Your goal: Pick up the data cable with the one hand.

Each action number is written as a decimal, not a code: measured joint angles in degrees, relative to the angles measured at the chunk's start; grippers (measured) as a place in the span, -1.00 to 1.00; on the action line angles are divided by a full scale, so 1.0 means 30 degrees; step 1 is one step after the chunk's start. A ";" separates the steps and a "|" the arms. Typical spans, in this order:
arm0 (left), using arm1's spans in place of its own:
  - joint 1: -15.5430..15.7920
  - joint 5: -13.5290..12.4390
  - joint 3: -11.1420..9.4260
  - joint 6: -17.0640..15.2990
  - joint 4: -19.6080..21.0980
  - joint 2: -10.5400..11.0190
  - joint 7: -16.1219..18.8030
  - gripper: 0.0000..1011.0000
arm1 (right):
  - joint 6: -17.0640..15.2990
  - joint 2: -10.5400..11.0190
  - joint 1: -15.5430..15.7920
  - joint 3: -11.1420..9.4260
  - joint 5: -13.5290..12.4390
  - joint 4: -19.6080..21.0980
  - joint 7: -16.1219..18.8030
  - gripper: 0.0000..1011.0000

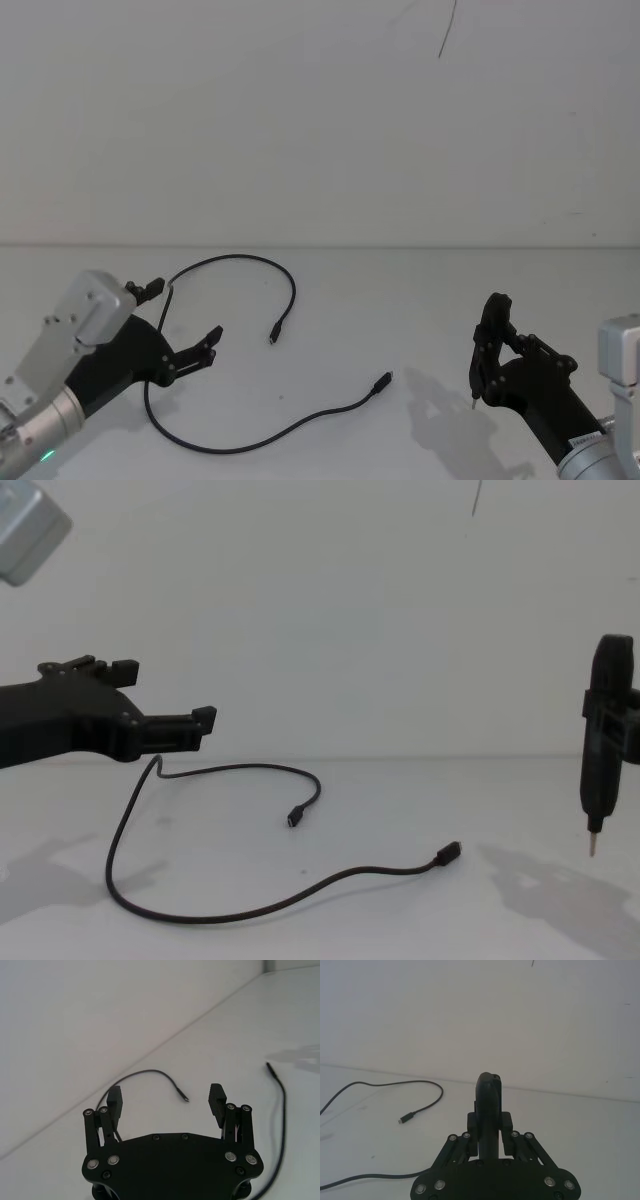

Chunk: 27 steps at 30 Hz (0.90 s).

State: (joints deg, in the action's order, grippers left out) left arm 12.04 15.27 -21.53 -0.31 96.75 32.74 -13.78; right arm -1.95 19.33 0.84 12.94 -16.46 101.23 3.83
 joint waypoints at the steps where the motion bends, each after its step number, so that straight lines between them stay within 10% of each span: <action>1: -0.0063 0.0289 0.0087 -0.0037 0.0088 0.0145 -0.0382 0.98 | 0.0000 0.0000 0.0000 0.0000 0.0000 0.0000 -0.0001 -0.47; 27: -0.0087 0.4153 0.0445 -0.1847 0.0724 0.1202 -0.4661 0.98 | 0.0000 0.0000 0.0000 0.0000 -0.0001 0.0000 0.0000 -0.47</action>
State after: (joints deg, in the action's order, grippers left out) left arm 11.78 27.73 -20.19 -5.85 98.93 36.35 -27.77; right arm -1.95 19.33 0.84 12.94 -16.46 101.23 3.83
